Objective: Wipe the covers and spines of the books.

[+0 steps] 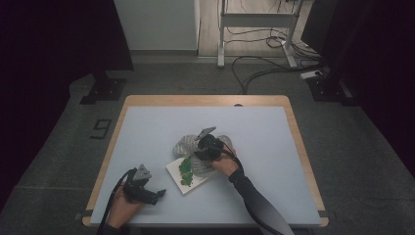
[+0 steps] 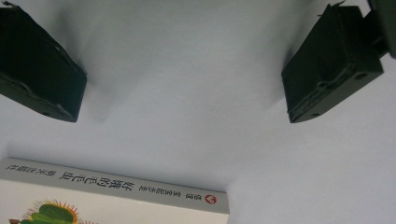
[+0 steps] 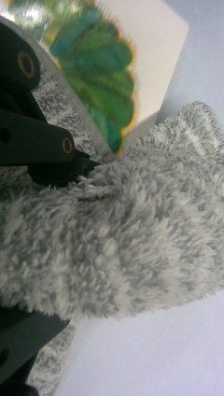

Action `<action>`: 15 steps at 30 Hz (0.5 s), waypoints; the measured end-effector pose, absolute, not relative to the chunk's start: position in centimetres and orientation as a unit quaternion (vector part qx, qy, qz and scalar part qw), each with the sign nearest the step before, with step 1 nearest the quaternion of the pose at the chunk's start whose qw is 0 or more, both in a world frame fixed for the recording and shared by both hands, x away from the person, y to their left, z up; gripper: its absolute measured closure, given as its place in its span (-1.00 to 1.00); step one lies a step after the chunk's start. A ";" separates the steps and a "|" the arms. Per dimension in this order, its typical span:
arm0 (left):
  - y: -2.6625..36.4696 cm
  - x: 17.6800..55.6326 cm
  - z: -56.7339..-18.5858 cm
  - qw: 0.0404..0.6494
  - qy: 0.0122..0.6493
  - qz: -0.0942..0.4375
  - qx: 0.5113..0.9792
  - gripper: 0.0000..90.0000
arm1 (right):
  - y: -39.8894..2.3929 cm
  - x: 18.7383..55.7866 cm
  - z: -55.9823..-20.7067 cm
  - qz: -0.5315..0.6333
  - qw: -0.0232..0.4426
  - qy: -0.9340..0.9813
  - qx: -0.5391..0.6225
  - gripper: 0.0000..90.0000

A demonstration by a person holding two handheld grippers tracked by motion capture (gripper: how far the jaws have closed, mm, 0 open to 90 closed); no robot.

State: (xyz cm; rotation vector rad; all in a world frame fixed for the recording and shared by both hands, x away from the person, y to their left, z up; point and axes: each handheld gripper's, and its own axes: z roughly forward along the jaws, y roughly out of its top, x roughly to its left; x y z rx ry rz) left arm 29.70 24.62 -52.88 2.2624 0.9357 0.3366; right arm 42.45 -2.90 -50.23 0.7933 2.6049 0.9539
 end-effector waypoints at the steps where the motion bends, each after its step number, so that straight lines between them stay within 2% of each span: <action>1: 24.6 29.7 -52.9 0.329 0.358 0.129 0.865 -1.00 | -2.6 42.3 -50.2 0.329 0.126 0.896 0.269 0.35; 15: 24.6 29.7 -52.9 0.329 0.358 0.129 0.864 -1.00 | 0.6 40.3 -50.2 0.344 0.096 0.906 0.228 0.34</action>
